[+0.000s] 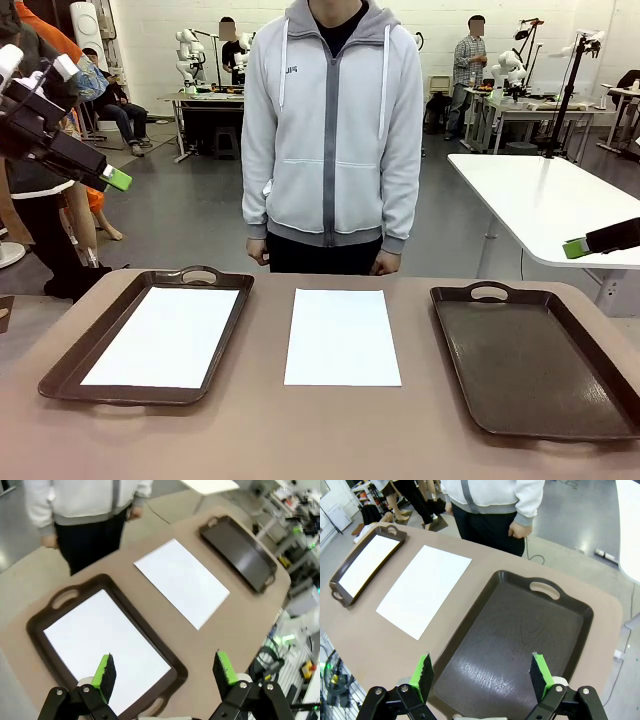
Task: Sort the A4 documents.
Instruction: Receive the A4 Paper.
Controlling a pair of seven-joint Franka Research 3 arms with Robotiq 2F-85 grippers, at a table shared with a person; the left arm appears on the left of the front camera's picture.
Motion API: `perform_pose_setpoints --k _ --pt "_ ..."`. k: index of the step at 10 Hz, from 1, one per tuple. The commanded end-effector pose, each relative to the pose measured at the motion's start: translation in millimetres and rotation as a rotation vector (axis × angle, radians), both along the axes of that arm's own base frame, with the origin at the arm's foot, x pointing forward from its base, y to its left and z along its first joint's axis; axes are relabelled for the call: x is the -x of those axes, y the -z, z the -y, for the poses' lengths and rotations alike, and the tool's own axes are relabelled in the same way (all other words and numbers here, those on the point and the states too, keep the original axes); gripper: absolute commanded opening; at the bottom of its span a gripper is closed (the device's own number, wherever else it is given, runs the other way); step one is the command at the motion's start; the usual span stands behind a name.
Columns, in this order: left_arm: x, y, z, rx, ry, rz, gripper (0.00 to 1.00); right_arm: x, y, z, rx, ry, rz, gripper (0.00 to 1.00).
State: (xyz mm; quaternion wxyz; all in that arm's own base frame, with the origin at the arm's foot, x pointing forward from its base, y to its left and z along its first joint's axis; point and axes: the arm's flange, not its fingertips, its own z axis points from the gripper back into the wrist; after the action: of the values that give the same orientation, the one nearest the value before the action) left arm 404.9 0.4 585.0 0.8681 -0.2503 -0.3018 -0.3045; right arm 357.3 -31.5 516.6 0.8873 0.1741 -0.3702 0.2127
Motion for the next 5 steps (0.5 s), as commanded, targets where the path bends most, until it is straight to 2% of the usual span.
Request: perform_pose_setpoints --k 1,2,5 --pt "-2.3 18.6 6.4 -0.087 0.032 0.019 1.0 -1.4 2.6 0.1 -0.018 -0.008 -0.004 1.0" --pt "-0.5 20.0 9.9 -0.115 0.03 0.043 1.0 -1.4 2.6 0.1 -0.018 -0.008 -0.004 1.0" --pt "1.1 21.3 8.9 -0.108 0.032 0.041 1.0 -1.4 2.6 0.1 -0.018 -0.008 -0.004 1.0"
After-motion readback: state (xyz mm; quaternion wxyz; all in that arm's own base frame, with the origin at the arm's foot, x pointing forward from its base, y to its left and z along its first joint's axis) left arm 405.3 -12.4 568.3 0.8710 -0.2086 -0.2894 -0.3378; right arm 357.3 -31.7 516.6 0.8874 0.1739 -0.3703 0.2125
